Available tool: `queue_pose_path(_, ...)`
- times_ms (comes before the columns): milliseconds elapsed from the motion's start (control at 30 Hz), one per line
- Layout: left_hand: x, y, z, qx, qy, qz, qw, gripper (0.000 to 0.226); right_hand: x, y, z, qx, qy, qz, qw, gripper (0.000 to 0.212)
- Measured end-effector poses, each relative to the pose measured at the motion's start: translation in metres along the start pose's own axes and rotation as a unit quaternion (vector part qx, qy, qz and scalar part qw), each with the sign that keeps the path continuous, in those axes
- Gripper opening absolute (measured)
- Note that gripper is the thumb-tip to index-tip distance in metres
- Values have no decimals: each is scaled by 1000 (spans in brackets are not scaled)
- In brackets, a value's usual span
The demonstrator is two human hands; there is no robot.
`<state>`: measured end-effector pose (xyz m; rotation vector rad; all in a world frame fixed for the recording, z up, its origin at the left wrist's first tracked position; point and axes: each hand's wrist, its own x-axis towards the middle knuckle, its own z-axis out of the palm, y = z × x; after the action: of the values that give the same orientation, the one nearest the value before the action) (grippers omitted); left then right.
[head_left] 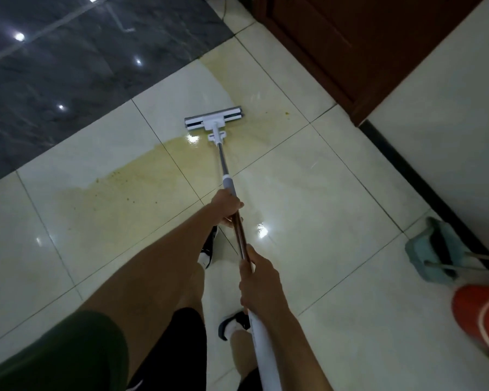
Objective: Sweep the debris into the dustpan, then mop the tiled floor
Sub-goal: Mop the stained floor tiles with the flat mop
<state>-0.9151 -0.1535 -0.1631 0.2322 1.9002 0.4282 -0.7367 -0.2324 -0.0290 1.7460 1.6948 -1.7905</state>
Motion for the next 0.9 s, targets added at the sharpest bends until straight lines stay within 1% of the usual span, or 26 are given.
queue_pose_path(167, -15, -11, 20, -4, -3, 1, 1000, 28, -17, 16, -7, -39, 16, -16, 999, 39)
queue_pose_path(267, -8, -7, 17, -17, 6, -1, 1000, 29, -11, 7, -8, -38, 18, -14, 999, 38)
queue_pose_path(433, 21, 20, -5, -23, 30, 13, 999, 29, 24, -24, -11, -14, 26, -15, 999, 37)
queue_pose_path(633, 83, 77, -60, -53, 23, 14, 998, 31, 94, -92, -12, 18, 6, -5, 1000, 41)
queue_pose_path(733, 127, 119, -93, -64, 25, 19, 997, 28, 148, -138, -14, 18, 11, 11, 1000, 44)
queue_pose_path(900, 202, 197, -158, -65, 29, 34, 997, 26, 237, -227, -16, 5, 22, 4, 1000, 44)
